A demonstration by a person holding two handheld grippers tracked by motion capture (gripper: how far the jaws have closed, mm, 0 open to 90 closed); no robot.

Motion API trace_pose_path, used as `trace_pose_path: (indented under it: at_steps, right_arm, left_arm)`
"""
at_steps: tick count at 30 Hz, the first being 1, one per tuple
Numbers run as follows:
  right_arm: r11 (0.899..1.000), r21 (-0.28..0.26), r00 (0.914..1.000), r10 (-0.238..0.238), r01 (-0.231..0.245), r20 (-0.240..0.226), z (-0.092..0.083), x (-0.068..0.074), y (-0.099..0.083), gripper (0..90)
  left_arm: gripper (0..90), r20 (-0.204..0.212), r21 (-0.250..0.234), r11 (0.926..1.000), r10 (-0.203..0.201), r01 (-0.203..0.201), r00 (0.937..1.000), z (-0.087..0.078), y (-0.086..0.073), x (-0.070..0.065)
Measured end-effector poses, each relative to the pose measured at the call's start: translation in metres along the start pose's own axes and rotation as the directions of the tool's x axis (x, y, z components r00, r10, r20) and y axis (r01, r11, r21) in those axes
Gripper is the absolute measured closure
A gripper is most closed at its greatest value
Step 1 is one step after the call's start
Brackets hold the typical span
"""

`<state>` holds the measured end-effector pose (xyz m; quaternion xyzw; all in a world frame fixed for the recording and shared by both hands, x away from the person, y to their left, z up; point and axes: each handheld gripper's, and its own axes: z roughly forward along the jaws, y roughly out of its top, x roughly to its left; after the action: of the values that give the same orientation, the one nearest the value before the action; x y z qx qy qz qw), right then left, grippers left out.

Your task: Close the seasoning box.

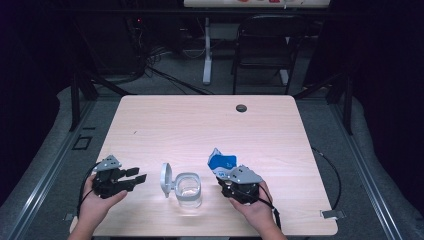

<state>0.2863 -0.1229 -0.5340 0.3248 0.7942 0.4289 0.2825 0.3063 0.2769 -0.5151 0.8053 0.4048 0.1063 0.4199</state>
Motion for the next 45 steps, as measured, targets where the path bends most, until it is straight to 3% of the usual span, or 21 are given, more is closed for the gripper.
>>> trace_pose_path:
  at_steps: [18,22,23,29,39,45]
  right_arm:
    - [0.997,-0.001,0.9941,-0.074,0.074,0.079,0.008,0.005,0.015,43.5]
    - [0.995,-0.002,0.9887,-0.103,0.104,0.109,0.008,0.005,0.016,43.5]
    - [0.992,0.003,0.9824,-0.129,0.13,0.135,0.008,0.005,0.017,43.5]
    - [0.99,0.006,0.9788,-0.142,0.143,0.148,0.007,0.002,0.014,43.5]
    - [0.972,0.061,0.9552,-0.236,0.228,0.179,0.013,0.006,0.009,43.5]
    - [0.965,0.068,0.9488,-0.263,0.255,0.174,0.017,0.011,0.01,43.5]
  left_arm:
    - [54.3,-0.006,0.0,0.9999,0.011,-0.011,0.9999,0.0,0.0,0.0]
    - [54.2,-0.007,-0.003,0.9999,0.011,-0.011,0.9999,0.0,0.0,-0.001]
    - [53.9,-0.007,-0.003,0.9999,0.011,-0.011,0.9999,-0.001,0.0,-0.001]
    - [51.8,-0.014,-0.002,0.9998,0.019,-0.019,0.9997,-0.002,-0.001,-0.003]
    - [48.9,-0.043,-0.015,0.9995,0.026,-0.027,0.9987,-0.006,-0.005,-0.003]
    - [47.1,-0.057,-0.016,0.9995,0.025,-0.026,0.9981,-0.008,-0.007,-0.003]
